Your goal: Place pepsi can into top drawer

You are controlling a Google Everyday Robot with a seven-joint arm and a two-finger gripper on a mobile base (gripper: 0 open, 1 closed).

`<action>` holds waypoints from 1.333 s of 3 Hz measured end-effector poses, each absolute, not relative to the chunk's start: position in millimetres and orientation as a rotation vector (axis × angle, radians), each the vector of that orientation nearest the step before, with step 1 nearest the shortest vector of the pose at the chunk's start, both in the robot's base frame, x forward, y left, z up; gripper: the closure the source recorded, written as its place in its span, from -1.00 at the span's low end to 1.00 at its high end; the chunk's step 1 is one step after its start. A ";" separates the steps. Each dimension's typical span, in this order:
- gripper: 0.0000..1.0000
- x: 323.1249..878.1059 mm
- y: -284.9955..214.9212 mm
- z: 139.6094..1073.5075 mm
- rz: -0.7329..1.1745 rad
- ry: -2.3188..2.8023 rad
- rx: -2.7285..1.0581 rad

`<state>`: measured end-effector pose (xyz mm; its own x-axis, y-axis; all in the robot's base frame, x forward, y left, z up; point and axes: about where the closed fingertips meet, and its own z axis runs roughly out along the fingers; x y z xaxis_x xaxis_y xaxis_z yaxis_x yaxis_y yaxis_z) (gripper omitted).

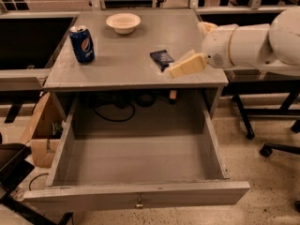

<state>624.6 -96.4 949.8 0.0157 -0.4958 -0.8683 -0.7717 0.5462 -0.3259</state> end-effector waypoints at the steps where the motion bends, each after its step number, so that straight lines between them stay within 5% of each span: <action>1: -1.00 666.4 -26.9 938.8 0.511 1.465 -1.052; 4: -1.00 738.1 140.6 923.1 0.803 1.394 -0.983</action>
Offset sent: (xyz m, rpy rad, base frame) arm 0.1018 0.1762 -0.0232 0.4641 -0.0712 0.3356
